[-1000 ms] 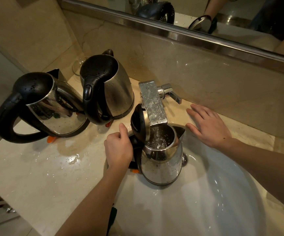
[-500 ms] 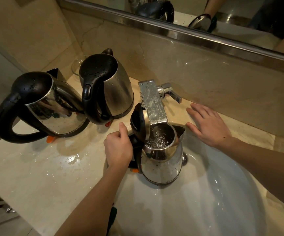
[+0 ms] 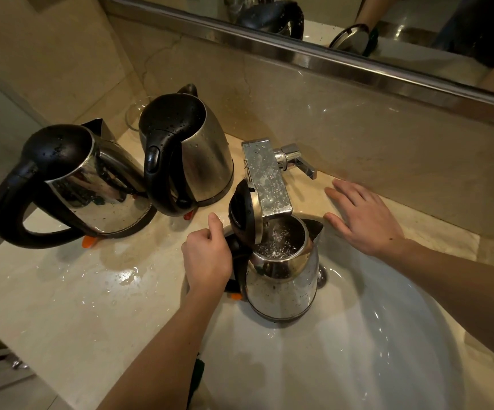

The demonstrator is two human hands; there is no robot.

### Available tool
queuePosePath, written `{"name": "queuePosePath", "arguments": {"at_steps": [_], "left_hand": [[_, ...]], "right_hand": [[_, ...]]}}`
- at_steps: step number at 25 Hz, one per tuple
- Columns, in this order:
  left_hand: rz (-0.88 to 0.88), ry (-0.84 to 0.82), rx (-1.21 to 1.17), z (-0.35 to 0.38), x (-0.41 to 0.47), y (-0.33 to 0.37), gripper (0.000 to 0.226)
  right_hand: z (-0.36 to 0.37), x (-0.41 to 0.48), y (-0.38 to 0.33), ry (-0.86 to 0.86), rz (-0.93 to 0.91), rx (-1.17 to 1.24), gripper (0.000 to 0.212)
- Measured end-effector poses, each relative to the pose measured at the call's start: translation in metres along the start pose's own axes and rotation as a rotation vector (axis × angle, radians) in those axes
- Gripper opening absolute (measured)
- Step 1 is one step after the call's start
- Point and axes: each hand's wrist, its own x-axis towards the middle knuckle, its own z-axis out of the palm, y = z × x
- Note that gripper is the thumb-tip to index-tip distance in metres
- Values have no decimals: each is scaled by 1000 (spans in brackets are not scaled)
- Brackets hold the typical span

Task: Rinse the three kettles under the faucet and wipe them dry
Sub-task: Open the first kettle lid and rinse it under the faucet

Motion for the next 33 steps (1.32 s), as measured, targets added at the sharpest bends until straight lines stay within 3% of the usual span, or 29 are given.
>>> {"name": "queuePosePath", "arguments": {"at_steps": [33], "left_hand": [[5, 3, 7, 1, 1, -1, 59]], "right_hand": [[1, 0, -1, 2, 2, 10, 76]]}}
